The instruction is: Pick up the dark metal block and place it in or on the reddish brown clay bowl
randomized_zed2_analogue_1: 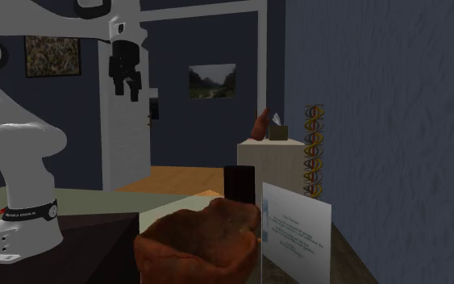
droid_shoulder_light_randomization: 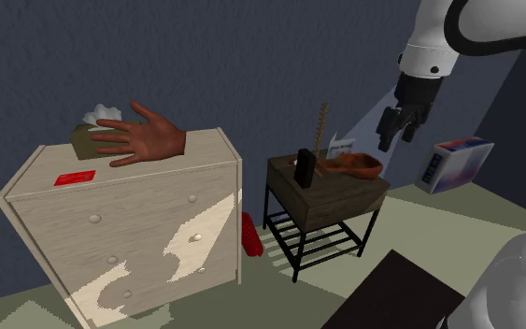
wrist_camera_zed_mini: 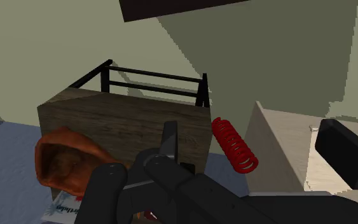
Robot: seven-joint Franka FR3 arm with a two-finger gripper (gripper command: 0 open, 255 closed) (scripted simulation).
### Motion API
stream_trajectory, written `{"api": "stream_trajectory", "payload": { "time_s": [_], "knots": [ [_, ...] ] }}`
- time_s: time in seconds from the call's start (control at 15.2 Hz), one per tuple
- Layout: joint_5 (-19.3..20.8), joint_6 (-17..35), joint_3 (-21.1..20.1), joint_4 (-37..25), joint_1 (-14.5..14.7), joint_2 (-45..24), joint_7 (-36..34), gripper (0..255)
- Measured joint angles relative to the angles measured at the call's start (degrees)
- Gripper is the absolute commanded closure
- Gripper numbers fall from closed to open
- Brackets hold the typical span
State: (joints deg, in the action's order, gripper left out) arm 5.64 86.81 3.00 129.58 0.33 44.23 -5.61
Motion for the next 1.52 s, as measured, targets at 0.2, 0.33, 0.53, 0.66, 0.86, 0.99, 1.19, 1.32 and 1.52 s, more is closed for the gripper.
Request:
{"api": "stream_trajectory", "payload": {
  "time_s": [0.2,0.33,0.53,0.66,0.86,0.99,1.19,1.32,1.52],
  "knots": [
    [0.2,2.2,0.6,0.1,-0.1,-2.2,0.2,0],
    [0.3,5.0,1.3,0.0,-0.2,-5.1,0.5,0],
    [0.3,9.0,2.6,-1.4,-0.4,-10.5,1.0,0],
    [0.1,11.9,3.3,-2.0,-0.4,-14.2,1.2,0],
    [-0.3,16.1,4.4,-3.6,-0.4,-20.1,1.8,0],
    [-0.7,18.0,5.3,-5.8,-0.5,-24.1,2.5,0],
    [-1.7,21.3,6.3,-9.2,-0.6,-31.0,3.4,0],
    [-2.5,23.1,6.8,-11.2,-0.6,-34.9,3.9,0],
    [-3.8,24.9,7.5,-15.4,-0.9,-41.0,4.9,0]
  ]
}}
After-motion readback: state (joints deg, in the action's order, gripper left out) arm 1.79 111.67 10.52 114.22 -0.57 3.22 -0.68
